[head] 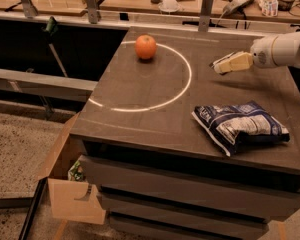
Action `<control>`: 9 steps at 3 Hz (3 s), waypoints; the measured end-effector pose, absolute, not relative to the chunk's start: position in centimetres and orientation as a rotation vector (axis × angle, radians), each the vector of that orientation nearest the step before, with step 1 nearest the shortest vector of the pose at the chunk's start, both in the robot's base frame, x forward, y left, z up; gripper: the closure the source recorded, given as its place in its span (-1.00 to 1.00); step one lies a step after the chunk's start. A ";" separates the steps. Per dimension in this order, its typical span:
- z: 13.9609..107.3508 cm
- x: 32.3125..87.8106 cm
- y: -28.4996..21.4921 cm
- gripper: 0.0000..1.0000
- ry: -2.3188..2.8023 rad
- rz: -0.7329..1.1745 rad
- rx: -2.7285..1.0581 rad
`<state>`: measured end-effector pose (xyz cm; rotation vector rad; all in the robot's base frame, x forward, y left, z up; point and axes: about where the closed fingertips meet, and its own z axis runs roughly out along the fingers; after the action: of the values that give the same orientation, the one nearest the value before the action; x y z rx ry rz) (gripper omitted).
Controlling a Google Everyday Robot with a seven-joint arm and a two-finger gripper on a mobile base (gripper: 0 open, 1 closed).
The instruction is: Move rxbar chocolate near orange
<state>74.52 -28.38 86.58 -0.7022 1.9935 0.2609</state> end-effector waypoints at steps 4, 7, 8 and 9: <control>83.0 77.8 -29.0 0.30 2.027 0.263 -0.660; 83.3 77.8 -26.4 1.00 2.016 0.308 -0.722; 83.4 77.8 -26.4 1.00 2.016 0.308 -0.722; 83.4 77.8 -26.4 1.00 2.016 0.308 -0.722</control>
Offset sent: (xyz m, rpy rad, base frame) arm 0.0373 -0.0137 -0.0314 0.0282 0.0060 -0.0529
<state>77.79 -26.39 83.39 -0.7222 2.0161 0.3078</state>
